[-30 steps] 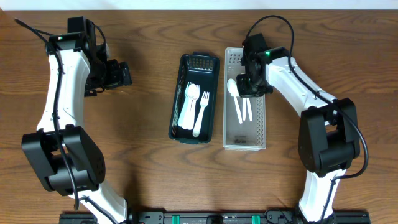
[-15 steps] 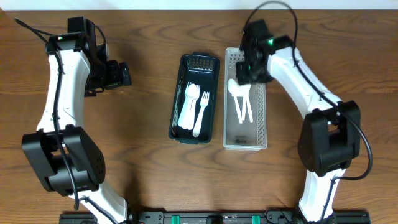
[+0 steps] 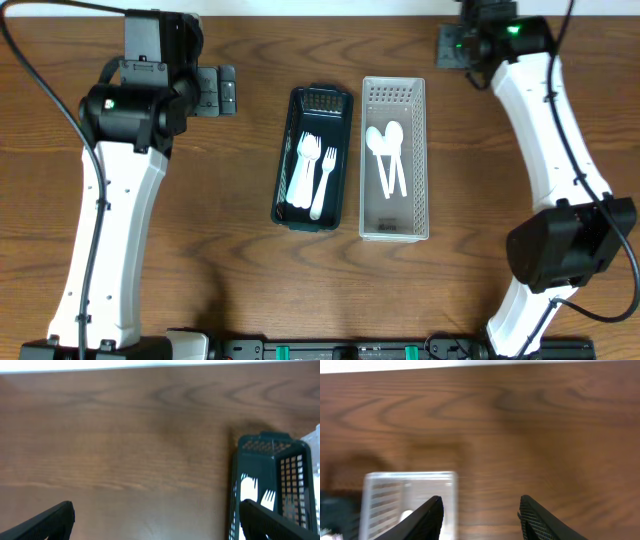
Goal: Pack container
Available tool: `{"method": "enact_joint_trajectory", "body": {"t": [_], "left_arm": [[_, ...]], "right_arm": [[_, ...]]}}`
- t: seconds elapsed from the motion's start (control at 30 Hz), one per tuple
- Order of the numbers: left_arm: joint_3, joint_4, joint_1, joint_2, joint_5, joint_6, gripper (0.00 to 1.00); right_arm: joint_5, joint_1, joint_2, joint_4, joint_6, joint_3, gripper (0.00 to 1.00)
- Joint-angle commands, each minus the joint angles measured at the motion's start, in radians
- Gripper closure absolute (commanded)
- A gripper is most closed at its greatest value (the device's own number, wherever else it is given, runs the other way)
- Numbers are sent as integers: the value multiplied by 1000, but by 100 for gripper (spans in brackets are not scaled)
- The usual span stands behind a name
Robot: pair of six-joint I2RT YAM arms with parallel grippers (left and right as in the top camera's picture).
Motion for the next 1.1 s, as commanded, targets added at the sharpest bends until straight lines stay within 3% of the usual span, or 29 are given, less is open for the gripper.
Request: {"method": "enact_joint_trajectory", "body": {"t": [0.0, 0.1, 0.23, 0.3, 0.57, 0.83, 1.07], "left_arm": [[0, -14, 8, 39, -47, 27, 2], [0, -41, 8, 74, -47, 27, 2], [0, -45, 8, 125, -47, 27, 2], [0, -45, 8, 145, -47, 27, 2], [0, -46, 8, 187, -47, 27, 2], [0, -45, 8, 193, -47, 28, 1], [0, -46, 8, 193, -47, 28, 2]], "right_arm": [[-24, -51, 21, -20, 47, -9, 48], [-66, -73, 61, -50, 47, -33, 54], [-76, -75, 117, -69, 47, -90, 84], [-77, -69, 141, -69, 47, -117, 90], [-84, -48, 167, -54, 57, -217, 93], [-280, -21, 167, -47, -34, -281, 91], [-327, 27, 167, -47, -53, -295, 89]]}}
